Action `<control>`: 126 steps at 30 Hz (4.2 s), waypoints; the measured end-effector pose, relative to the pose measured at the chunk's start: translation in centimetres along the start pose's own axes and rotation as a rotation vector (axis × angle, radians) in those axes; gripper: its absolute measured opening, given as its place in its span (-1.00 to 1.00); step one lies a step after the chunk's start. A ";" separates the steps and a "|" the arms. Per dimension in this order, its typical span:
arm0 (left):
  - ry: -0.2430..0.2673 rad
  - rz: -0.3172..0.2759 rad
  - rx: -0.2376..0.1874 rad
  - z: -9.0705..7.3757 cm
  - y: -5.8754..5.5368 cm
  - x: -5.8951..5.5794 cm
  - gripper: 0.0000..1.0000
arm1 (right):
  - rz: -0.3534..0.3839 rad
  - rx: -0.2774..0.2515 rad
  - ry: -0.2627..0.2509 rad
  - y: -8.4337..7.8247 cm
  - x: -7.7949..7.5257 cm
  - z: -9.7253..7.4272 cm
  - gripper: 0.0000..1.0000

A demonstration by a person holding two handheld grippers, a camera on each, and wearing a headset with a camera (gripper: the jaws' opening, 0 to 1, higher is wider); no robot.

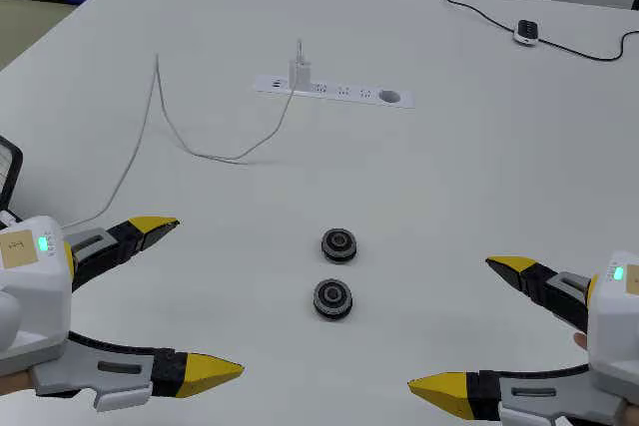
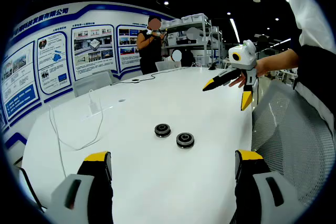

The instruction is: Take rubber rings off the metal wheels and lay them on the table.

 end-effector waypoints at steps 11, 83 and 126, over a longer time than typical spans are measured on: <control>-0.009 0.005 -0.003 0.3 0.1 0.0 1.00 | 0.003 0.015 -0.020 -0.5 -0.5 -0.1 0.96; -0.095 0.130 0.029 9.9 2.3 0.4 0.30 | 0.161 -0.017 0.051 -0.6 -2.3 4.3 0.42; -0.265 0.186 0.143 14.0 -1.0 -3.2 -0.57 | 0.234 -0.023 0.126 -1.0 -0.9 6.2 0.13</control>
Point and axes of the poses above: the centre of the closed fingertips' face, and the gripper's own axes: z roughly forward along the fingers, x roughly to its left, y roughly out of its top, the point moved 2 cm from there along -z, roughly backward along the fingers, and after that the axes turned 5 degrees about x, right-handed, at the moved point
